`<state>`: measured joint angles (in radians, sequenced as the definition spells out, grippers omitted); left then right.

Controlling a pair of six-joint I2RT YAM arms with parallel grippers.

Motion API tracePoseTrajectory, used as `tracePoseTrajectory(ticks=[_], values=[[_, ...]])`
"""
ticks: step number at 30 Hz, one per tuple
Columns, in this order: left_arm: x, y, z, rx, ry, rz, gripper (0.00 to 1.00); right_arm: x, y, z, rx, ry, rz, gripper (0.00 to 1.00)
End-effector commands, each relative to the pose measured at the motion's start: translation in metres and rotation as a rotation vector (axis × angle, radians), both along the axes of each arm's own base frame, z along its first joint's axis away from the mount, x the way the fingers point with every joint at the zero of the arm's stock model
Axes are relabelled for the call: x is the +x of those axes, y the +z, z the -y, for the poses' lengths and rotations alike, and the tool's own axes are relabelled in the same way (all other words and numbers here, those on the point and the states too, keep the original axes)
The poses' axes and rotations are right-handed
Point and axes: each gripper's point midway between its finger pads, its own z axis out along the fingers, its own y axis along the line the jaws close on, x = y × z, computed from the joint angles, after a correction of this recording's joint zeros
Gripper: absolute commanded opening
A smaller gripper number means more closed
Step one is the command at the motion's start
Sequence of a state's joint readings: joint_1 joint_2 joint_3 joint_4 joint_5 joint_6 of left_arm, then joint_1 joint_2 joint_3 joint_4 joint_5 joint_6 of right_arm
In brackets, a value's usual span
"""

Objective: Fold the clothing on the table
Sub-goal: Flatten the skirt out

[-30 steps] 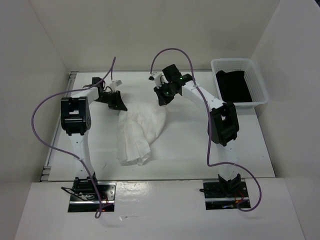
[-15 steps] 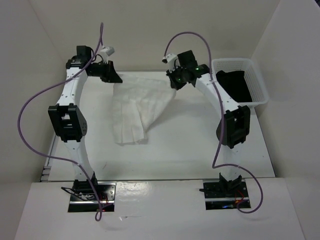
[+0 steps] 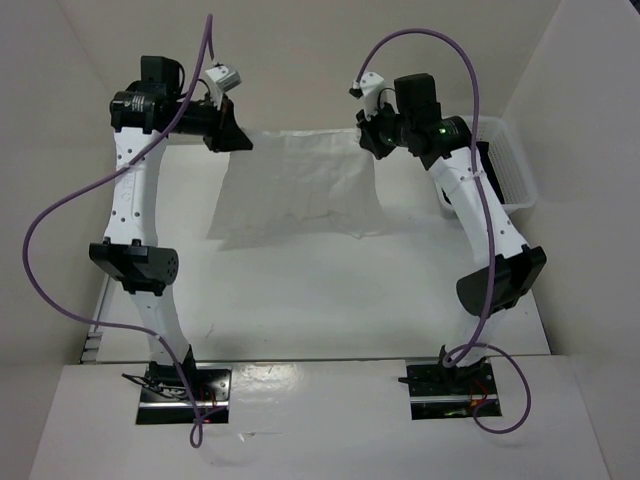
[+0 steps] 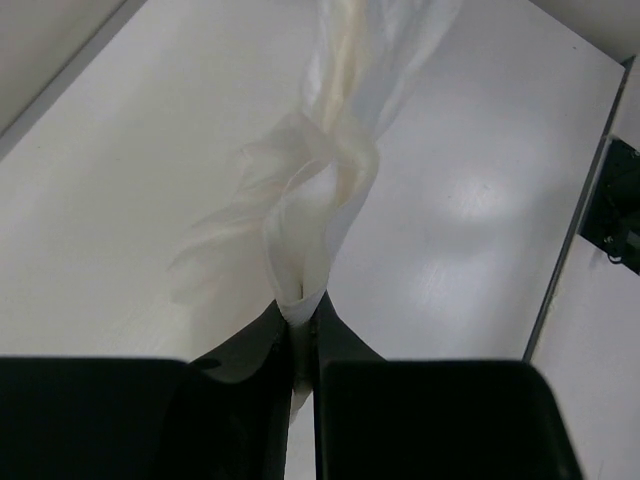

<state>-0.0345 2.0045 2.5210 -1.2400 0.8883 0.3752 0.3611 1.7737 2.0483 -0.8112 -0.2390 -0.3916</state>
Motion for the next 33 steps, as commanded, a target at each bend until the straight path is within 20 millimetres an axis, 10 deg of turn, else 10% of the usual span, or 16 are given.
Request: tracePoseTrajectory(ticks=[1,18,25,33], values=[[-0.034,0.015,0.013,0.012,-0.066,0.027,0.11,-0.036,0.044,0.002,0.015,0.099,0.059,0.0],[-0.163,-0.014,0.02,0.106,-0.175,-0.003,0.01,-0.141,0.027,-0.014,0.003,0.541,-0.108,0.0],[-0.172,-0.034,0.02,0.11,-0.213,-0.035,0.0,-0.139,0.024,-0.016,0.004,0.552,-0.111,0.0],[-0.137,-0.026,0.022,0.117,-0.155,-0.032,0.0,-0.104,0.036,-0.017,0.029,0.414,-0.054,0.0]])
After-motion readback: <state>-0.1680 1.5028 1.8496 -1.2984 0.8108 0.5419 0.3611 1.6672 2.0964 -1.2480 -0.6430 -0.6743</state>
